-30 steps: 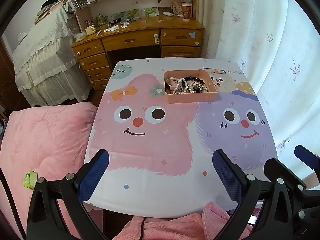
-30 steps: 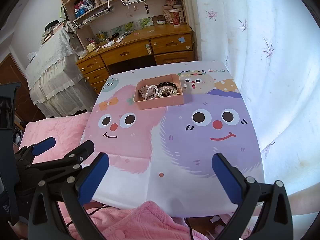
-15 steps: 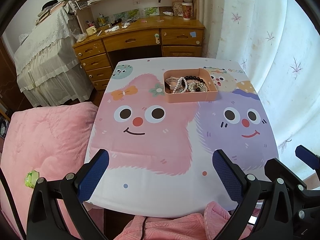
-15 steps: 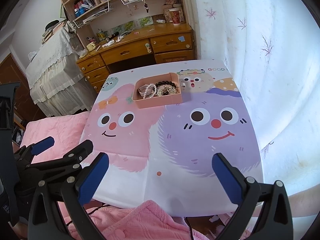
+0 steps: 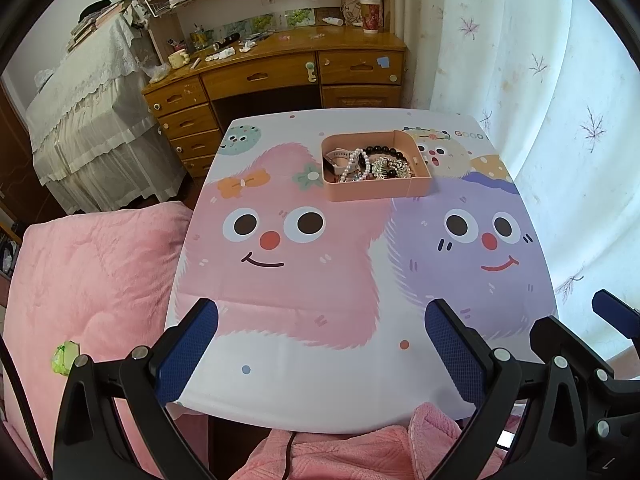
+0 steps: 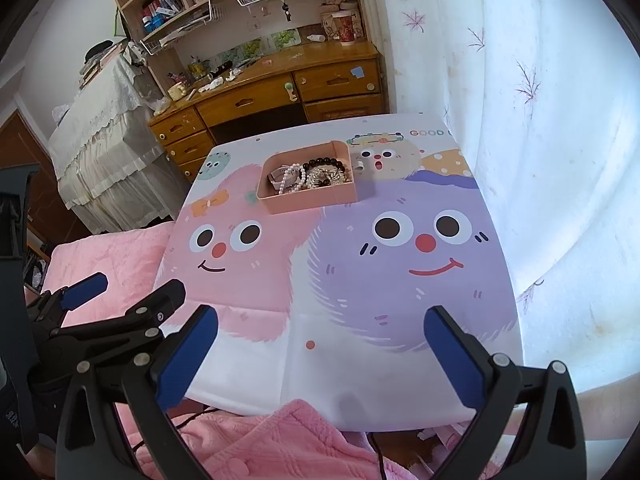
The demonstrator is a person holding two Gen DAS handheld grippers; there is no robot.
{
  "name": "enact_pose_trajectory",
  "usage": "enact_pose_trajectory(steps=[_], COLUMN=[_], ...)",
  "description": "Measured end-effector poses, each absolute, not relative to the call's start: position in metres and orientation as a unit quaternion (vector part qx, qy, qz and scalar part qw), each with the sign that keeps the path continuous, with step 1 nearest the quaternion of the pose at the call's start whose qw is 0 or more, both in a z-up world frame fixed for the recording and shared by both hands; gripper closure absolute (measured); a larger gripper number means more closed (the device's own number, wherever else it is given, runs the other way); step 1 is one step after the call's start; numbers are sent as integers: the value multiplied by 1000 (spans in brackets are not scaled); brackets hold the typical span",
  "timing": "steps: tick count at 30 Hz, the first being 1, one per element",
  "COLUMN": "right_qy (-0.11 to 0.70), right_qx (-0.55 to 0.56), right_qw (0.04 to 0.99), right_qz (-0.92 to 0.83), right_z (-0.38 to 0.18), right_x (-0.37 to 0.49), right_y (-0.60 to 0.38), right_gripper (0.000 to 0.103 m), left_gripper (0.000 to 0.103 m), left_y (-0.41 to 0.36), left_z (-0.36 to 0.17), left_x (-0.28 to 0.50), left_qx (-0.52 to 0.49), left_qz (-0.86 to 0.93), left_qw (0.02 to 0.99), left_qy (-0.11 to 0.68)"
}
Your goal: Organize jewelry
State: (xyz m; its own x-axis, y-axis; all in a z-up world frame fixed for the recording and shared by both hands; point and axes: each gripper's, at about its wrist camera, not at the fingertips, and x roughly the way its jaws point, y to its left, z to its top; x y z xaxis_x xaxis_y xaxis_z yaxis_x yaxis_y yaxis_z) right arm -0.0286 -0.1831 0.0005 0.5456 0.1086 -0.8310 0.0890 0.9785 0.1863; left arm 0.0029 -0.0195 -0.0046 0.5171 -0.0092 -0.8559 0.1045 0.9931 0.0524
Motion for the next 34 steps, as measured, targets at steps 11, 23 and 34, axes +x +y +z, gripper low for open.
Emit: enact_pose_trajectory(steps=[11, 23, 34], right_qy=[485, 486, 495], right_qx=[102, 102, 103], right_qw=[868, 868, 863], right_qz=[4, 4, -2], right_z=[0, 0, -4], right_x=[-26, -24, -12], right_y=[-188, -189, -190], right_gripper=[0, 0, 0], left_gripper=[1, 1, 1], left_y=[-21, -21, -20], left_z=[-7, -7, -7], left_x=[4, 5, 10], left_qx=[48, 49, 43], left_qz=[-32, -33, -30], left_qw=[865, 865, 866], left_qy=[498, 498, 497])
